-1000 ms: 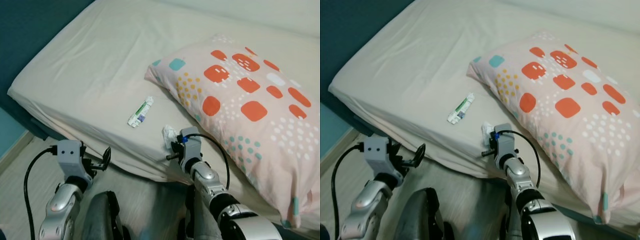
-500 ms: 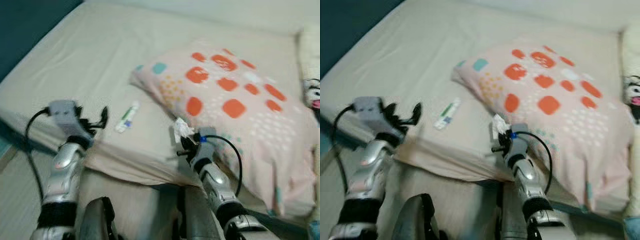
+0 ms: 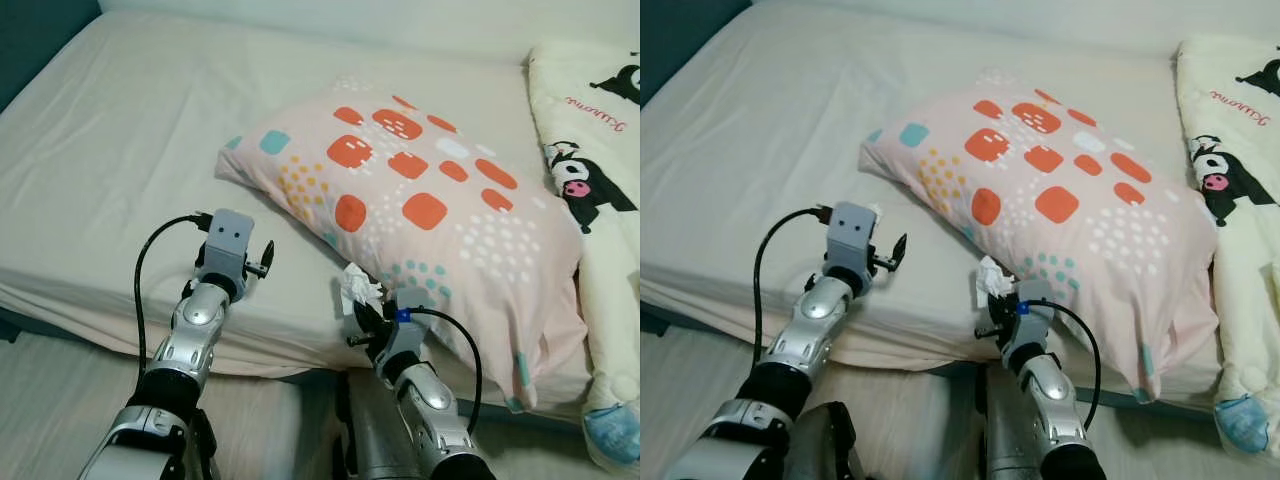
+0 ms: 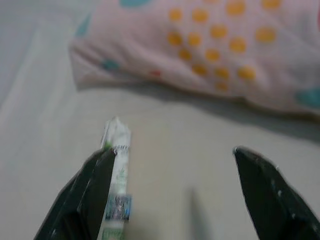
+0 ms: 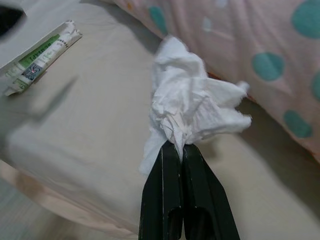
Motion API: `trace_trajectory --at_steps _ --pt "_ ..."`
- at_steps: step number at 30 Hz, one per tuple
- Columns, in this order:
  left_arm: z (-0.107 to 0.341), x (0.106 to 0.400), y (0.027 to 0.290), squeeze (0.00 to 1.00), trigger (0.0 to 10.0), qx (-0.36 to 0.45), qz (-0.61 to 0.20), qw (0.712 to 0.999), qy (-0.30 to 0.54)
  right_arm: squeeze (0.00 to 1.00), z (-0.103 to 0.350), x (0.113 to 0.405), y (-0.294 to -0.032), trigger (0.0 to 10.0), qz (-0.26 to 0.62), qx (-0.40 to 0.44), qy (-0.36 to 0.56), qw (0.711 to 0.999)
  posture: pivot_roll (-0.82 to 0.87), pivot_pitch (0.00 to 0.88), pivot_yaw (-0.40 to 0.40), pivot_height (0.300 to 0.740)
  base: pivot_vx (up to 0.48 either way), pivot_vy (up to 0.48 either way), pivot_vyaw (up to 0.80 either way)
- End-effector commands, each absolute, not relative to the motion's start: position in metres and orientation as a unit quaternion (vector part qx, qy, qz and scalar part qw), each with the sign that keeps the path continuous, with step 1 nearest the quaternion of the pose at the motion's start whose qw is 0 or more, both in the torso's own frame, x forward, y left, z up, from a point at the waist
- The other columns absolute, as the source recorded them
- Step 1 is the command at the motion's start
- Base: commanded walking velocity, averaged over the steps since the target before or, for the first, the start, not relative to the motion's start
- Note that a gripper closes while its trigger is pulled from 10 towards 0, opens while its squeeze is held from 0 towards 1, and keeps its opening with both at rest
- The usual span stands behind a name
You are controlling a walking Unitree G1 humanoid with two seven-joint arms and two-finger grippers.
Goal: Clean up the room
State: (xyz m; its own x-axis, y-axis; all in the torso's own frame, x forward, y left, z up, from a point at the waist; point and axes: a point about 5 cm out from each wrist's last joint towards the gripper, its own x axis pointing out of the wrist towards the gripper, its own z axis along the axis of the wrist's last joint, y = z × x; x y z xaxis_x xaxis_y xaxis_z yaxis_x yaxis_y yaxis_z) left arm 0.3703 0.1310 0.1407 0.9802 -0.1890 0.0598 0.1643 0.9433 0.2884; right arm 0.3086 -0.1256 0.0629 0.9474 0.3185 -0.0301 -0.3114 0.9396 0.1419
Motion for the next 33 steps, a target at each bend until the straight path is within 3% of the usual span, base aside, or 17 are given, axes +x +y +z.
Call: trace_trajectory --at_steps 1,3,4,9,15,16,20,33 --pt "0.129 0.369 0.132 0.0 10.0 0.174 -0.088 0.981 -0.022 0.0 0.056 0.302 -0.125 0.0 0.164 0.067 0.043 0.983 -0.2 0.247 -0.049 0.565 0.0 0.0 0.0" --pt "0.118 0.373 0.133 0.05 10.0 0.197 -0.074 0.977 0.011 0.0 0.06 0.293 -0.124 0.0 0.163 0.069 0.038 0.983 -0.22 0.277 -0.048 0.565 0.0 0.0 0.0" --pt "0.118 0.374 0.134 1.0 10.0 0.183 -0.071 0.98 0.018 0.0 0.06 0.289 -0.123 0.0 0.162 0.07 0.039 0.984 -0.23 0.289 -0.049 0.565 0.0 0.0 0.0" --pt "0.12 0.376 0.137 1.0 10.0 0.171 -0.06 0.983 0.021 0.0 0.058 0.282 -0.123 0.0 0.159 0.074 0.043 0.984 -0.24 0.307 -0.048 0.565 0.0 0.0 0.0" --pt "0.132 0.385 0.158 1.0 10.0 0.161 0.03 0.986 0.02 0.0 0.054 0.261 -0.123 0.0 0.151 0.081 0.055 0.984 -0.28 0.355 -0.045 0.565 0.0 0.0 0.0" --pt "0.136 0.387 0.167 0.0 10.0 0.159 0.051 0.986 0.021 0.0 0.054 0.258 -0.124 0.0 0.15 0.082 0.057 0.984 -0.28 0.366 -0.048 0.565 0.0 0.0 0.0" --pt "0.136 0.388 0.189 0.0 10.0 0.128 0.089 0.987 0.047 0.0 0.059 0.249 -0.127 0.0 0.145 0.081 0.065 0.984 -0.29 0.39 -0.051 0.565 0.0 0.0 0.0" --pt "0.111 0.378 0.191 0.0 10.0 0.052 0.06 0.992 0.096 0.0 0.072 0.232 -0.137 0.0 0.131 0.075 0.071 0.986 -0.36 0.449 -0.082 0.565 0.0 0.0 0.0"
